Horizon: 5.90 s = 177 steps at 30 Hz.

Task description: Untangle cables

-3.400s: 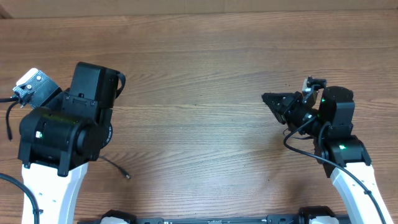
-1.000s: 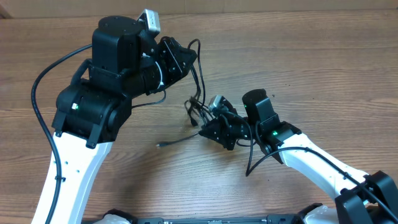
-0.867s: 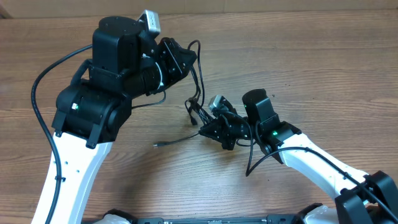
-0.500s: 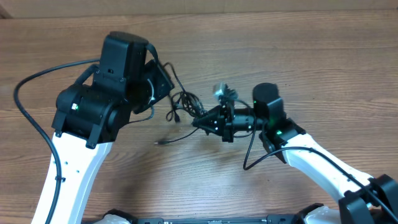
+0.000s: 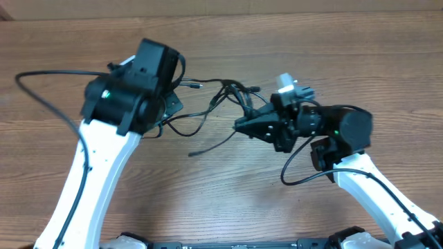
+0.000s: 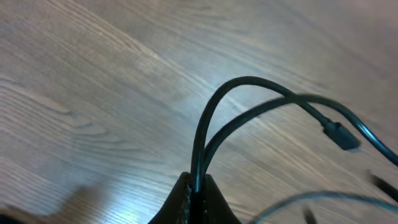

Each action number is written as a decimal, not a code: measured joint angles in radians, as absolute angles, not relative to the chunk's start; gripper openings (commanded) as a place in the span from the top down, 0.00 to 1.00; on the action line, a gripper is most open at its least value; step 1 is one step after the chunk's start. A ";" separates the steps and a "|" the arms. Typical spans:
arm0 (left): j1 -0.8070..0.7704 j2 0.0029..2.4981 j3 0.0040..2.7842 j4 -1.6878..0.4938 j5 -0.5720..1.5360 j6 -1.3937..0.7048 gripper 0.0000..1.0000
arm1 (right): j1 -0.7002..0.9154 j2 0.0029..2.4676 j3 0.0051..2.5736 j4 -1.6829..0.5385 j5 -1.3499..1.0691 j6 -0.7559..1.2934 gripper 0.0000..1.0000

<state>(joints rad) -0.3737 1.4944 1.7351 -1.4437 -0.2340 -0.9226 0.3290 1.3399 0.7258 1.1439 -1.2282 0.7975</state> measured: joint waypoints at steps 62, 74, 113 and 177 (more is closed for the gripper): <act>-0.324 1.626 1.733 -1.216 0.104 -0.308 0.00 | -0.302 1.336 0.726 1.248 -1.400 1.426 0.96; -0.613 1.556 1.733 -0.948 0.188 -0.057 0.00 | -0.262 1.334 0.726 1.106 -1.407 1.412 0.96; -0.696 1.627 1.733 -0.871 0.196 0.049 0.96 | -0.117 1.334 0.726 1.077 -1.388 1.413 0.94; -0.569 1.489 1.734 -1.052 -0.077 -0.575 0.96 | 0.163 1.026 0.732 -0.105 -0.707 -0.118 0.00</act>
<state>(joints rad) -0.5686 1.4895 1.7344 -1.0515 -0.0769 -0.5747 0.1631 1.0264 0.7322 -0.1051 -0.7067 -0.1184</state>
